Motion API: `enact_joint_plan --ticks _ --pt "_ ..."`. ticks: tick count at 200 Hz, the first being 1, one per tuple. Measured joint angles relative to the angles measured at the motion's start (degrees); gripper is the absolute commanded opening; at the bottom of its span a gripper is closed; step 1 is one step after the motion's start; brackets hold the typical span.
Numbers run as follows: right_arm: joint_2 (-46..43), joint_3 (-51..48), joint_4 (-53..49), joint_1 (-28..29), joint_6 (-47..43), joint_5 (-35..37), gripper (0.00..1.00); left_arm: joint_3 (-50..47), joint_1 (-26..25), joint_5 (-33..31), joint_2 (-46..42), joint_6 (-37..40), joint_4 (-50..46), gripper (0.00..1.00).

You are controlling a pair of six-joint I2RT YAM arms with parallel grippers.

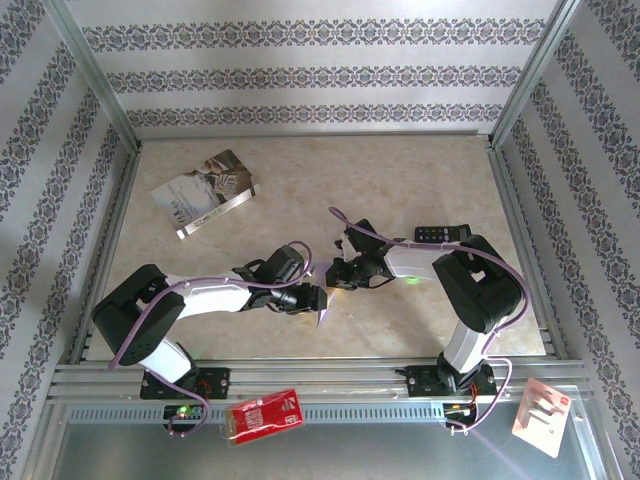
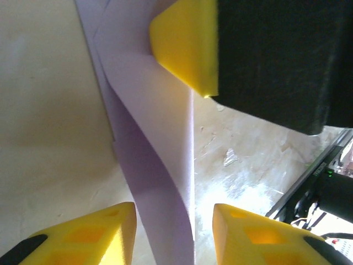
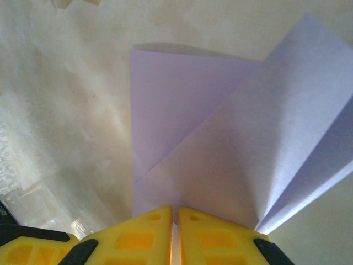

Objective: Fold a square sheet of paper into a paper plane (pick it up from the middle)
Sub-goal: Fold the wing for the fifth time at the center of the table.

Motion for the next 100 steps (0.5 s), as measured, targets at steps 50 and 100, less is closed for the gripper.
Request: enact_joint_plan --ticks 50,100 --pt "0.00 0.07 -0.07 0.00 -0.02 0.00 0.14 -0.04 0.00 -0.35 1.95 0.48 -0.48 0.25" --pt "0.00 0.28 -0.31 0.02 -0.22 0.00 0.14 -1.01 0.02 -0.37 2.32 0.44 -0.13 0.21"
